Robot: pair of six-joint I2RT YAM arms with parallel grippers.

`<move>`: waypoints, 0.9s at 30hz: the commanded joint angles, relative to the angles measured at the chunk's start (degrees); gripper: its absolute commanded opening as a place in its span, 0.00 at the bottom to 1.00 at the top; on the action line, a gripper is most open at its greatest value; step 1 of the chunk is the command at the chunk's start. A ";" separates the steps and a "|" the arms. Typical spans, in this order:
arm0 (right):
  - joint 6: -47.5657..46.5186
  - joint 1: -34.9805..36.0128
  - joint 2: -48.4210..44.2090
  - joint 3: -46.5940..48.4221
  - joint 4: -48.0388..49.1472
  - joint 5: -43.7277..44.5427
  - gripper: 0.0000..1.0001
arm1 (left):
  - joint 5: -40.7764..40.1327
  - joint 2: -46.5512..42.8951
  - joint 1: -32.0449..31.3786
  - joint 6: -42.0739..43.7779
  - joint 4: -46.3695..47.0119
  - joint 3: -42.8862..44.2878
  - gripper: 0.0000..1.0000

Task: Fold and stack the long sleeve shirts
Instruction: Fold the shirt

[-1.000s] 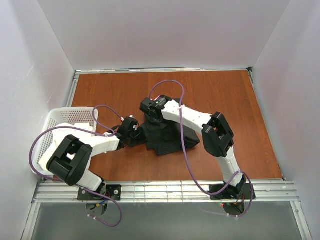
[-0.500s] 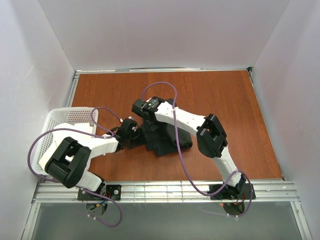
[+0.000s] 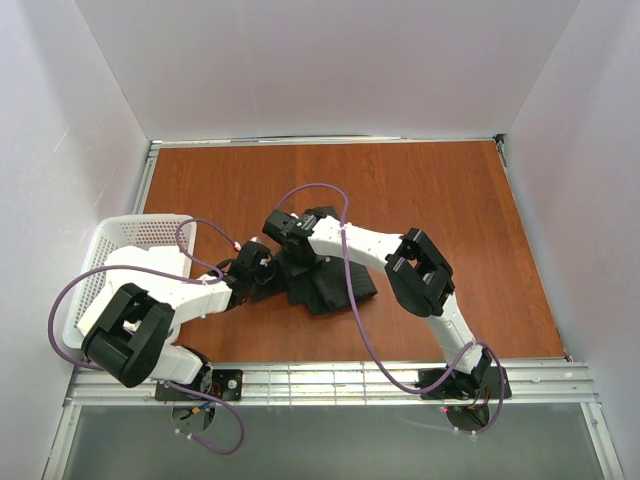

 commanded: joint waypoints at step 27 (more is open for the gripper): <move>5.16 -3.58 -15.66 -12.87 19.55 -10.03 0.15 | -1.83 -6.90 -0.07 0.11 -3.78 1.54 0.01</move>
